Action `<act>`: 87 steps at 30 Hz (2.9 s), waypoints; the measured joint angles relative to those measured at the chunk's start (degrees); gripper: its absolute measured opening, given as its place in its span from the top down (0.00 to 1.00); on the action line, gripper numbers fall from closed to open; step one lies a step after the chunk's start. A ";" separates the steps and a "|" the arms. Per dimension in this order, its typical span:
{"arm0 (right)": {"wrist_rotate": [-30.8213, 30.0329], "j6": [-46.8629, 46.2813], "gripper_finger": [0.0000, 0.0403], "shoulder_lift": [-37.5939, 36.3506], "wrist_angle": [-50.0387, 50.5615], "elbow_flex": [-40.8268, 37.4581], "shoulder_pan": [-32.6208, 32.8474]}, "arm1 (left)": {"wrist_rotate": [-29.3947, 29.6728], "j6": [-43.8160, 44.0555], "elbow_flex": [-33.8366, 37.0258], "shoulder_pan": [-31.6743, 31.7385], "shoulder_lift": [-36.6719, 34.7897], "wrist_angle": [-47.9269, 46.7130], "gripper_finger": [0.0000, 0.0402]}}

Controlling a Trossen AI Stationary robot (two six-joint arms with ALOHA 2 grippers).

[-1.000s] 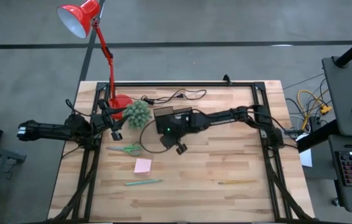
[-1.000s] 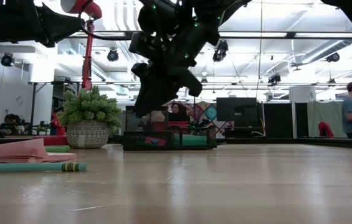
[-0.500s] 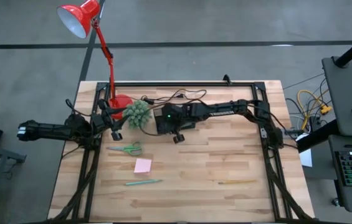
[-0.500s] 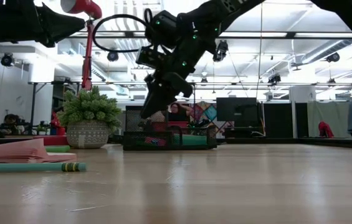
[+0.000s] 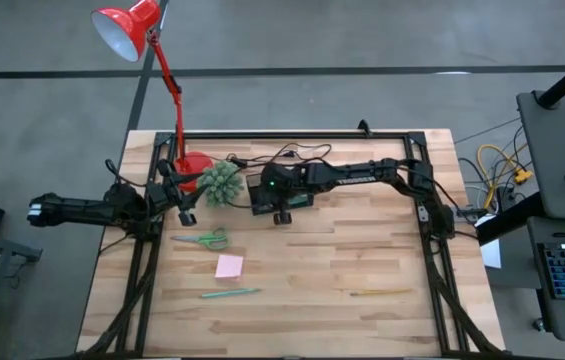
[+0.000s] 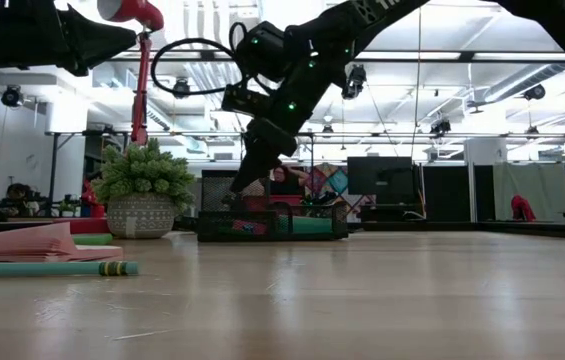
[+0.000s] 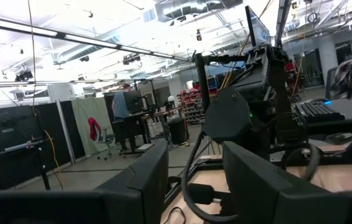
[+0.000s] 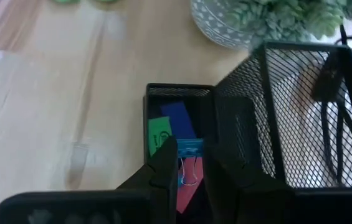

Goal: Pick and place office supplies into organizer
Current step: Put the blue binder clip into the desk organizer, then put the yellow pencil into the desk organizer

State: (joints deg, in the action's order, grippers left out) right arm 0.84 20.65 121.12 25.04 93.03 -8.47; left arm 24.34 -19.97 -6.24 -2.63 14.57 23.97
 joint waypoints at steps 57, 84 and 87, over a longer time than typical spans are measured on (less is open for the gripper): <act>0.00 -5.69 0.64 0.04 0.02 -0.48 -0.20 | 0.00 0.00 0.00 0.00 0.00 0.00 0.65; 0.83 -35.08 0.66 -0.96 42.42 14.21 4.36 | 0.01 0.00 -0.02 -0.01 0.00 -0.02 0.65; 0.83 -36.54 0.66 -0.96 44.99 14.04 5.76 | 0.00 0.00 -0.02 -0.02 0.00 -0.02 0.65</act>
State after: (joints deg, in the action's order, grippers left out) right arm 1.67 -15.90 120.16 70.03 107.08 -2.71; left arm 24.34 -19.97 -6.26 -2.65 14.57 23.94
